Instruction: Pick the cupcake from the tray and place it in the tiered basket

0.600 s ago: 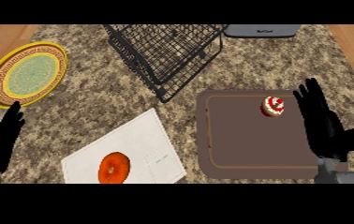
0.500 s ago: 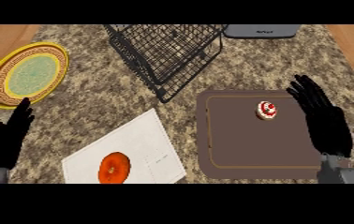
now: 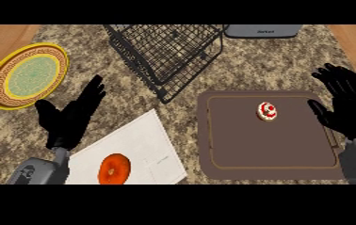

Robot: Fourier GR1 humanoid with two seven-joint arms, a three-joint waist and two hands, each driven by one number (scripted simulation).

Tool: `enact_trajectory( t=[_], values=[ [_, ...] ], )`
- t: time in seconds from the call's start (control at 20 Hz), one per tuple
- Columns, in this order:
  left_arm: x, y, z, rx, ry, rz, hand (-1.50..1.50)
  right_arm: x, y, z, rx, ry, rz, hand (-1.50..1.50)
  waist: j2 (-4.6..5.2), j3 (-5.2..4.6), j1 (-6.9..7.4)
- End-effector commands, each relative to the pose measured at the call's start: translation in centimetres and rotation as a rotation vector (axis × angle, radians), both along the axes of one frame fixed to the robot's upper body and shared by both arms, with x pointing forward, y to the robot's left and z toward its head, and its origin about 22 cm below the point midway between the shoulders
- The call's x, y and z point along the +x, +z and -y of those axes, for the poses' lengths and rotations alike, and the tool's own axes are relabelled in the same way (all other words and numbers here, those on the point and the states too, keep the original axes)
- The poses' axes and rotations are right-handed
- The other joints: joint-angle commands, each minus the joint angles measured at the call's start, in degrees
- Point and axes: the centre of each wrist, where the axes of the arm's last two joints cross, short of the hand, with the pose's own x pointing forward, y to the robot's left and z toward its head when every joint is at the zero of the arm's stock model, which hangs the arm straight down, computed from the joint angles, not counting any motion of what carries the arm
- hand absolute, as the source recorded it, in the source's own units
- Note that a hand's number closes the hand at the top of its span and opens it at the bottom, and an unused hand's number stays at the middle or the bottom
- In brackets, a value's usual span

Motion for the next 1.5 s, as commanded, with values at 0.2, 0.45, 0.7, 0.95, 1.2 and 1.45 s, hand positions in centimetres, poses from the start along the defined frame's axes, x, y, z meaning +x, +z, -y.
enact_trajectory(
  t=[0.2, 0.45, 0.7, 0.95, 1.2, 1.45],
  values=[
    [0.9, 0.7, 2.3, -0.033, -0.073, 0.014, 0.0, -1.6, 1.5, 7.2, -0.29, 0.197, 0.164, -1.5, -0.46, -0.16, 0.35],
    [2.1, 1.9, 4.0, -0.048, -0.056, 0.0, 0.0, -2.2, 5.1, 7.5, -0.646, 0.123, 0.096, -1.5, -0.76, -0.3, -0.65],
    [0.4, 0.6, 3.6, -0.045, -0.045, -0.01, 0.0, -4.2, 9.0, 8.5, -0.964, -0.012, -0.029, -1.5, -1.21, -0.48, -1.62],
    [0.7, 0.3, 1.3, -0.06, -0.045, -0.01, 0.0, -6.0, 11.8, 2.8, -1.016, 0.026, -0.114, -1.5, -1.1, -0.46, -1.6],
    [0.6, -0.7, 3.8, -0.048, -0.064, 0.015, 0.0, -6.2, 13.1, -2.5, -1.009, 0.035, -0.172, -1.5, -0.68, -0.33, -0.11],
    [1.2, 0.1, 6.0, -0.063, -0.065, 0.001, 0.0, -6.8, 10.6, -5.0, -1.133, -0.028, -0.267, -1.5, -0.56, -0.27, 0.27]
  ],
)
